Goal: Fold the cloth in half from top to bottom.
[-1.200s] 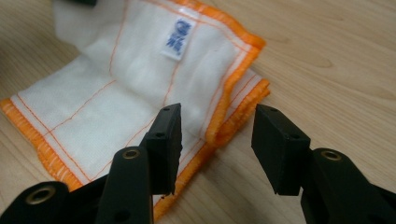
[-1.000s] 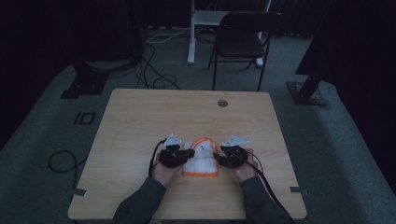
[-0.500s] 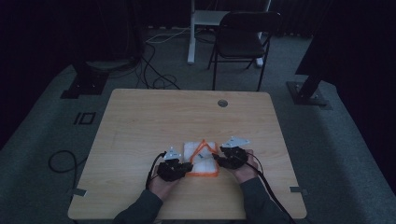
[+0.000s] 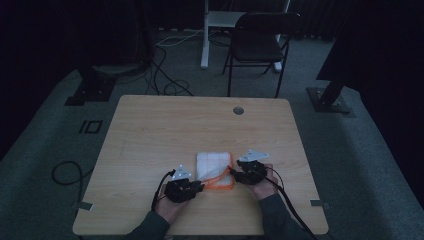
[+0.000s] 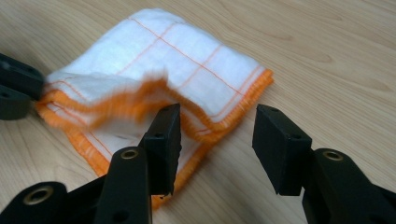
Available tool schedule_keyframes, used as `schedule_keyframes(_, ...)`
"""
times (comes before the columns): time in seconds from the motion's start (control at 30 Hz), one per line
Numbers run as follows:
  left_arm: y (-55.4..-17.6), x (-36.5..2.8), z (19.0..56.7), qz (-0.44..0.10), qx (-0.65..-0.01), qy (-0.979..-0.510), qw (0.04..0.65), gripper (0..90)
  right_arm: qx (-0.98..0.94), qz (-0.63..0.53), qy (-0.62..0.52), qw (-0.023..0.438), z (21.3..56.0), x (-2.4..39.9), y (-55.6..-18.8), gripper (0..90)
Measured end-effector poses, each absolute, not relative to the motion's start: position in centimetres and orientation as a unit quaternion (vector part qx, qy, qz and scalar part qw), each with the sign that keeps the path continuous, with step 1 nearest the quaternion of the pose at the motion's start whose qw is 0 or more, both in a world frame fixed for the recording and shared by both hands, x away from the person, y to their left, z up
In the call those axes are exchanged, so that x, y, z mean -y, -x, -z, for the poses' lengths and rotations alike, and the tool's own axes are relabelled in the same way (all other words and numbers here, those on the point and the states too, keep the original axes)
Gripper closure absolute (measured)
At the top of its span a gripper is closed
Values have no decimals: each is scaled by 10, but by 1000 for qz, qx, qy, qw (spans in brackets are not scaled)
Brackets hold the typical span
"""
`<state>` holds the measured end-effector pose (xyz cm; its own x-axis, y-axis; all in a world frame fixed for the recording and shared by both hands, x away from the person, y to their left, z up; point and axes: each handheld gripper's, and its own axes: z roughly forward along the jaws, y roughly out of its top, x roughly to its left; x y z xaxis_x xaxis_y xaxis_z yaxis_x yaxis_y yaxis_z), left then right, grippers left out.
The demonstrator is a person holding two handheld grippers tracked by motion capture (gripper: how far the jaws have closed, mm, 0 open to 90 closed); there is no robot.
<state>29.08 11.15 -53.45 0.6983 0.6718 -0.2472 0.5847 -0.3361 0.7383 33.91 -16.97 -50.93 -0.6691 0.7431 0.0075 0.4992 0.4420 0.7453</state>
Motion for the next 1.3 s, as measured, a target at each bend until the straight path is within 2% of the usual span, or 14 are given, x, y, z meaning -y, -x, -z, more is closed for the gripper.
schedule_keyframes(0.4, -289, -131, 535, -78, -405, -807, 423, 747, -815, -379, -404, 170, 511, 193, -336, 518)
schedule_keyframes(0.8, -295, -150, 541, -121, -426, -797, 412, 695, -803, -374, -426, 185, 526, 203, -336, 507)
schedule_keyframes(1.07, -297, -153, 540, -130, -433, -792, 411, 680, -797, -369, -438, 192, 532, 210, -341, 503)
schedule_keyframes(1.3, -302, -165, 537, -148, -447, -780, 411, 675, -800, -350, -437, 217, 534, 212, -343, 500)
